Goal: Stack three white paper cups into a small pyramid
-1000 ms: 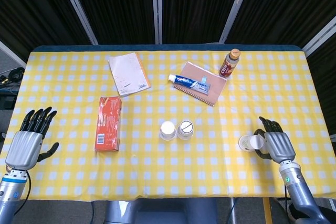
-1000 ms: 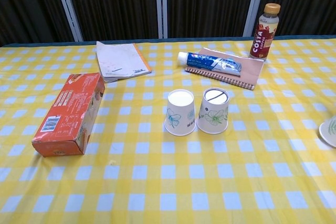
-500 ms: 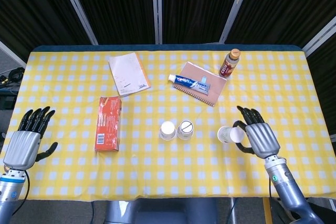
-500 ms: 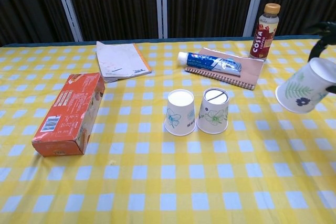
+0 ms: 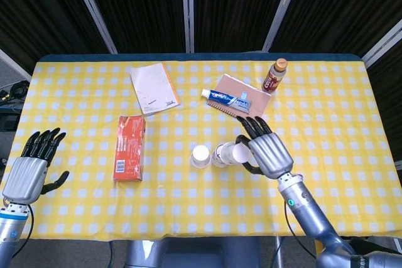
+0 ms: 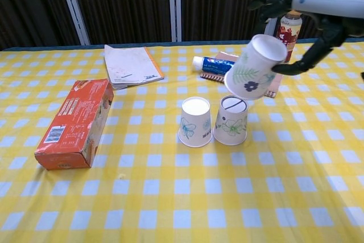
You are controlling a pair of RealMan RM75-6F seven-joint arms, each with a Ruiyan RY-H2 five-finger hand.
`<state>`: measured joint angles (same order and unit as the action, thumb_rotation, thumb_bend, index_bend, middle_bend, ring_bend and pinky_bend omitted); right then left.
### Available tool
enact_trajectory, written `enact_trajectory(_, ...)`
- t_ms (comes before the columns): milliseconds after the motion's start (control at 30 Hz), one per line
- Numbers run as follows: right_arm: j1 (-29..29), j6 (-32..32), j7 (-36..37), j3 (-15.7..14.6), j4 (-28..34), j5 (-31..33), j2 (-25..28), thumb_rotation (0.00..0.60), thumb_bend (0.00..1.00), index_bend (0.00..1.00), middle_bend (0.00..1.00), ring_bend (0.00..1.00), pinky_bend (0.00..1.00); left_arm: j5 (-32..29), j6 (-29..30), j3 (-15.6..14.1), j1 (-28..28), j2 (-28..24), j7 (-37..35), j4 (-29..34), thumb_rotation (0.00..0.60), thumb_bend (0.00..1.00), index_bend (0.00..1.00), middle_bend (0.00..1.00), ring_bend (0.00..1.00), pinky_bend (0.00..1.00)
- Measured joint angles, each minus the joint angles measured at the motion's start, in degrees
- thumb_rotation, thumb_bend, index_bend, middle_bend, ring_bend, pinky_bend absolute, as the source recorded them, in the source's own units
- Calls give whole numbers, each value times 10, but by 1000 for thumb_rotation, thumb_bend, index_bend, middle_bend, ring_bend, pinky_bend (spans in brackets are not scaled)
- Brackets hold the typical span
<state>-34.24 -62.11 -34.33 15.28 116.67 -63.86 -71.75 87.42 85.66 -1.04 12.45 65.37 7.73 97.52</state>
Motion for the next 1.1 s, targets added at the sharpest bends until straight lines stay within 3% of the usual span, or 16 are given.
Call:
enact_trajectory(233, -72, -7, -81, 26, -19, 98, -77, 600, 244, 468, 34, 0, 0, 0, -9, 4, 0, -2, -14, -4, 600, 305, 0, 0, 0, 0)
enact_trajectory(433, -109, -25, -103, 27, -51, 138, -120, 600, 244, 464, 34, 0, 0, 0, -12, 9, -2, -6, -26, -6, 600, 305, 0, 0, 0, 0)
enact_trajectory(1100, -143, -58, -141, -5, -62, 188, -134, 600, 242, 455, 27, 0, 0, -2, -25, 20, -6, -8, -32, -6, 600, 305, 0, 0, 0, 0)
